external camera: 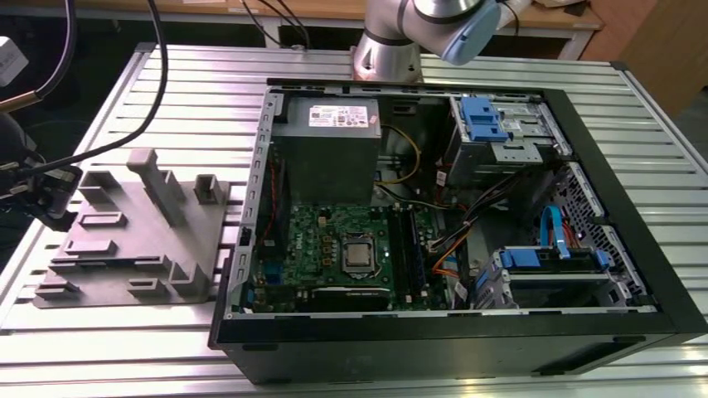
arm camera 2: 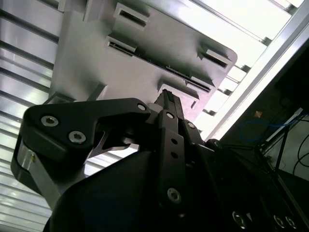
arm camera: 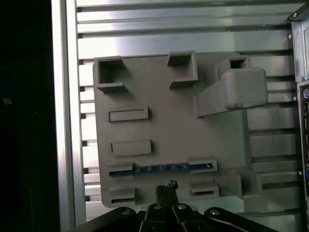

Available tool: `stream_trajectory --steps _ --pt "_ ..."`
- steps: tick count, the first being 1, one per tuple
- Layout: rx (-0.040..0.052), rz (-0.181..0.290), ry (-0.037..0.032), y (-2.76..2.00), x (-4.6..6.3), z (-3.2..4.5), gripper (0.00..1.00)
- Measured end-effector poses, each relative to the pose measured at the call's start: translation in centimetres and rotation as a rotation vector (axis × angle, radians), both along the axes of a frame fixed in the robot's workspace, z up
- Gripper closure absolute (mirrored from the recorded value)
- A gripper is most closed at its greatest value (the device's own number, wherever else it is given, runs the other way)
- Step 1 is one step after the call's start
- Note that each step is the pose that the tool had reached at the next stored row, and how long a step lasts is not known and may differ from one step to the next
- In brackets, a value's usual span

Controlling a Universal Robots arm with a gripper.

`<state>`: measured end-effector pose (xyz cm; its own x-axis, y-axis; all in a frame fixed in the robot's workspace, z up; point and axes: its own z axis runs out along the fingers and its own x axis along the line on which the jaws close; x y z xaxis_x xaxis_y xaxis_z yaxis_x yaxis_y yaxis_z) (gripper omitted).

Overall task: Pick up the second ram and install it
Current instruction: 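Pick up the second ram and move it above second insertion slot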

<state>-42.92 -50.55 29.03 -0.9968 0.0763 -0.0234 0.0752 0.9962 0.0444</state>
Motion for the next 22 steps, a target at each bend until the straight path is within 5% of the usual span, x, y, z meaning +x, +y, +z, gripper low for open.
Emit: stream_trajectory --steps 8,22 --pt "-0.0001 0.008 0.0002 0.03 0.0 -0.02 0.93" --pt "0.0 0.26 0.0 0.03 0.0 -0.15 0.93"
